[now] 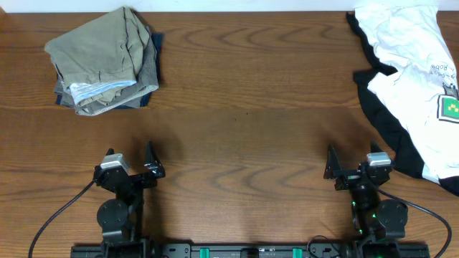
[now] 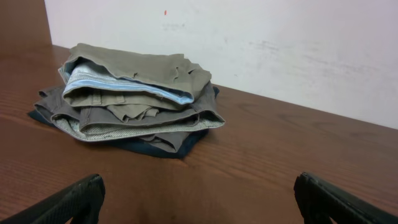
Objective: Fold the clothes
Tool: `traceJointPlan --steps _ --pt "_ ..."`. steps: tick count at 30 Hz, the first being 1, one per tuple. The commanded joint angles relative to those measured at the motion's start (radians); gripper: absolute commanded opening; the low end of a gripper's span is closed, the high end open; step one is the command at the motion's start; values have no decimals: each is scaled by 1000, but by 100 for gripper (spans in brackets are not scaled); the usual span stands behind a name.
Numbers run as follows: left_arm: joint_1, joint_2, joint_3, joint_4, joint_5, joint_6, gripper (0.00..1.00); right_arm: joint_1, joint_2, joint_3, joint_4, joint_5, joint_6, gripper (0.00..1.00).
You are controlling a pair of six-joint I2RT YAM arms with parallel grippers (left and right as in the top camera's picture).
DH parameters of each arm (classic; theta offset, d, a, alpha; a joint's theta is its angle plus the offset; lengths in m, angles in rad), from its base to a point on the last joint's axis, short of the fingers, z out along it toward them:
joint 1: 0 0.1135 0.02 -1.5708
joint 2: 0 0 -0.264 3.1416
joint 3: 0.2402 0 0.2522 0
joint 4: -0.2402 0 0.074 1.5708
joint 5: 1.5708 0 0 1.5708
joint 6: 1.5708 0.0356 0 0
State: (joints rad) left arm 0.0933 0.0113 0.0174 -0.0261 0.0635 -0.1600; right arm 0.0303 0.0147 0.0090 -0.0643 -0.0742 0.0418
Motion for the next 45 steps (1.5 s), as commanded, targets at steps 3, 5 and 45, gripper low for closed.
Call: traceJointPlan --steps 3,5,45 --pt "-6 0 -13 -40 6 5 98 9 -8 -3 -4 7 10 99" --pt "-6 0 -13 -40 3 5 98 9 -8 -3 -4 7 10 99" --pt "-5 207 315 -98 4 37 98 7 314 395 161 -9 -65 99"
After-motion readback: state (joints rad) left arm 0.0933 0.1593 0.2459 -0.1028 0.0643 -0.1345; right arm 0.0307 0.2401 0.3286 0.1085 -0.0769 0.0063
